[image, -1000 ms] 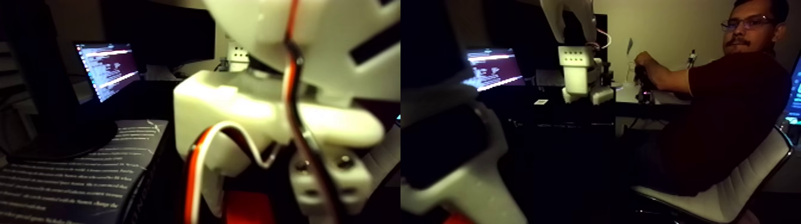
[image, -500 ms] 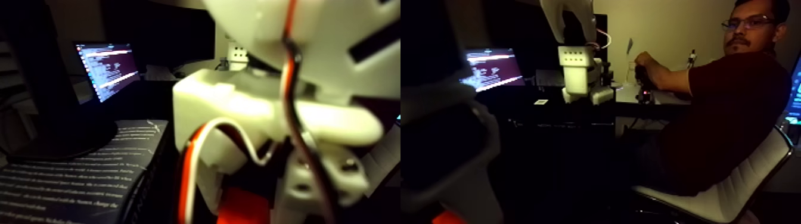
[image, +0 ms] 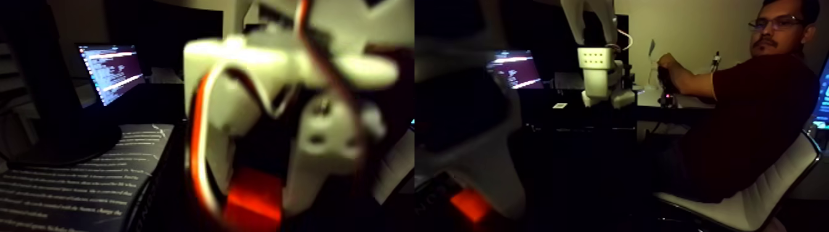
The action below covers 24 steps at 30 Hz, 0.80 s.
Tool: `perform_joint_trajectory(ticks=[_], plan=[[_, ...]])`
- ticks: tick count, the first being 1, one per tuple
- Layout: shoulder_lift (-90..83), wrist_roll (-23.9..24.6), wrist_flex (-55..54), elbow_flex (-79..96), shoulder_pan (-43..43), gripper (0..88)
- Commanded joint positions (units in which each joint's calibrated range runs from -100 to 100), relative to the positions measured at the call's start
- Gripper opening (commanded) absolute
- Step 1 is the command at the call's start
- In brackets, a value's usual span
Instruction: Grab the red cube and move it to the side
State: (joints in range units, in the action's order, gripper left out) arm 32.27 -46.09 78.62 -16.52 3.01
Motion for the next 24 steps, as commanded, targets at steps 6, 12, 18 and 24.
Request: perform_joint_trajectory(ticks=[6,12,18,24], plan=[[-12.7,0.1,8.6,-4.1,0.8,0.6],[-20.6,0.3,14.5,-6.7,4.0,0.6],[-25.4,1.9,19.8,-6.7,10.8,0.6],[-26.8,8.7,19.0,-6.6,17.6,0.6]])
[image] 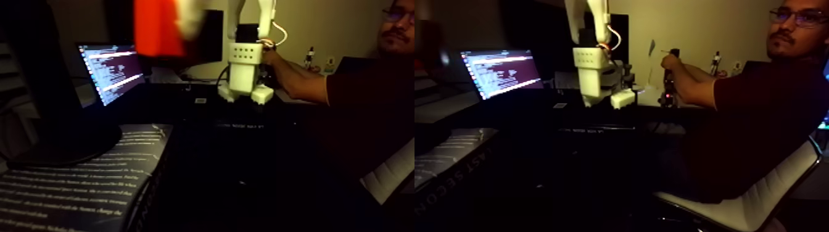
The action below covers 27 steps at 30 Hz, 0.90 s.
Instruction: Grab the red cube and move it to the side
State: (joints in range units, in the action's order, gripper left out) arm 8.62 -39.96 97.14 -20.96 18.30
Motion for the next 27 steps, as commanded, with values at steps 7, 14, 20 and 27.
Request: perform_joint_trajectory(ticks=[7,14,20,27], plan=[[-2.2,10.3,-3.4,-1.3,6.7,0.6],[1.5,13.1,-9.6,5.0,9.1,0.7],[3.6,13.2,-16.3,10.9,9.7,0.7],[5.6,12.3,-22.0,16.7,10.7,0.7]])
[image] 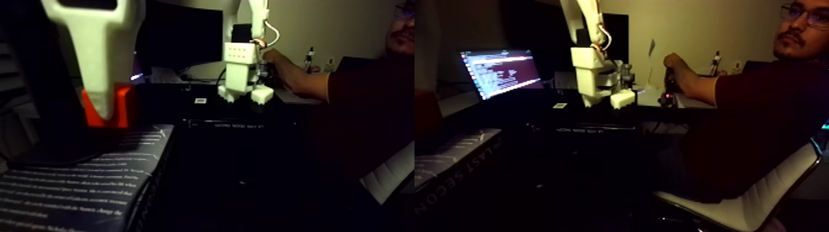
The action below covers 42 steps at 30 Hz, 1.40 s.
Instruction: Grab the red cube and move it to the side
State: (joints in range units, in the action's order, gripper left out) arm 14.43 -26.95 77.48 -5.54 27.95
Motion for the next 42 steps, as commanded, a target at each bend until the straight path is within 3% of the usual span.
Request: perform_joint_trajectory(ticks=[1,7,31,33,38,42], plan=[[-0.1,-1.1,-2.9,2.3,1.3,0.7],[-0.1,-1.6,-7.8,6.3,2.1,0.7],[-0.1,-3.8,-7.2,10.4,1.3,1.4],[-0.1,-4.0,-7.5,11.1,1.3,6.6],[-0.2,-7.4,-7.1,12.2,0.7,32.4],[-0.8,-8.6,-7.1,12.3,0.4,39.8]])
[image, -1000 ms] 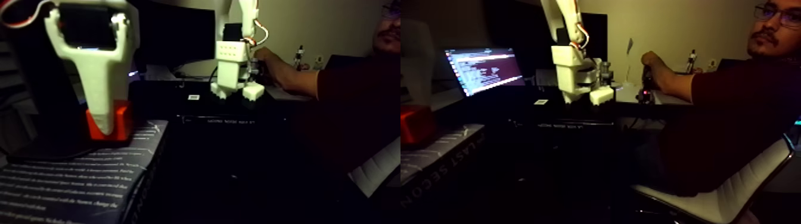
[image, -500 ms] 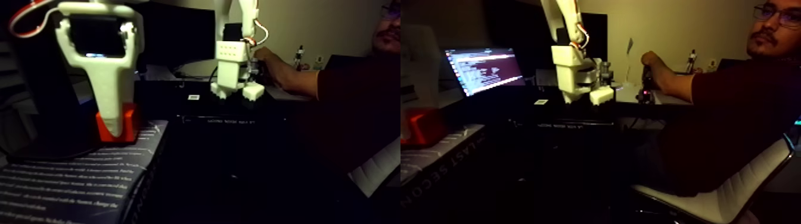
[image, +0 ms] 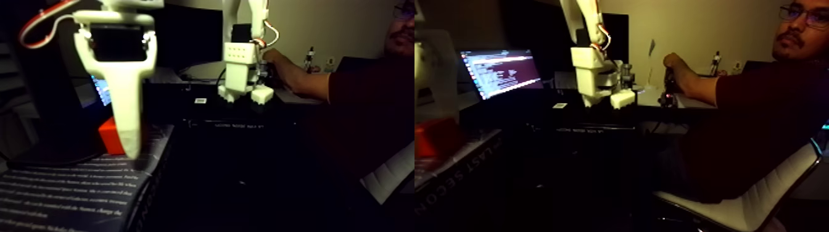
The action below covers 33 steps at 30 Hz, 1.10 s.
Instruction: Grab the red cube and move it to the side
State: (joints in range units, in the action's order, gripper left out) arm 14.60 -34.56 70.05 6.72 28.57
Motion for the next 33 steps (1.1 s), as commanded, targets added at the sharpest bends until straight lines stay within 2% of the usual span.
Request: perform_joint_trajectory(ticks=[1,8,14,20,22,25,27,31,33], plan=[[-1.1,-1.3,0.3,0.0,-0.3,40.0],[-3.3,-5.5,0.6,-0.8,0.7,39.9],[-11.7,-15.7,10.5,-0.9,2.3,39.8],[-22.9,-16.1,18.2,-0.8,1.7,39.8],[-26.4,-13.6,22.1,-0.4,-0.8,39.8],[-31.0,-6.2,23.9,1.2,-6.2,36.4],[-33.6,-0.5,22.8,3.3,-10.8,27.9],[-38.9,10.6,19.3,8.3,-20.2,1.8],[-41.8,17.4,18.8,11.7,-25.2,1.3]])
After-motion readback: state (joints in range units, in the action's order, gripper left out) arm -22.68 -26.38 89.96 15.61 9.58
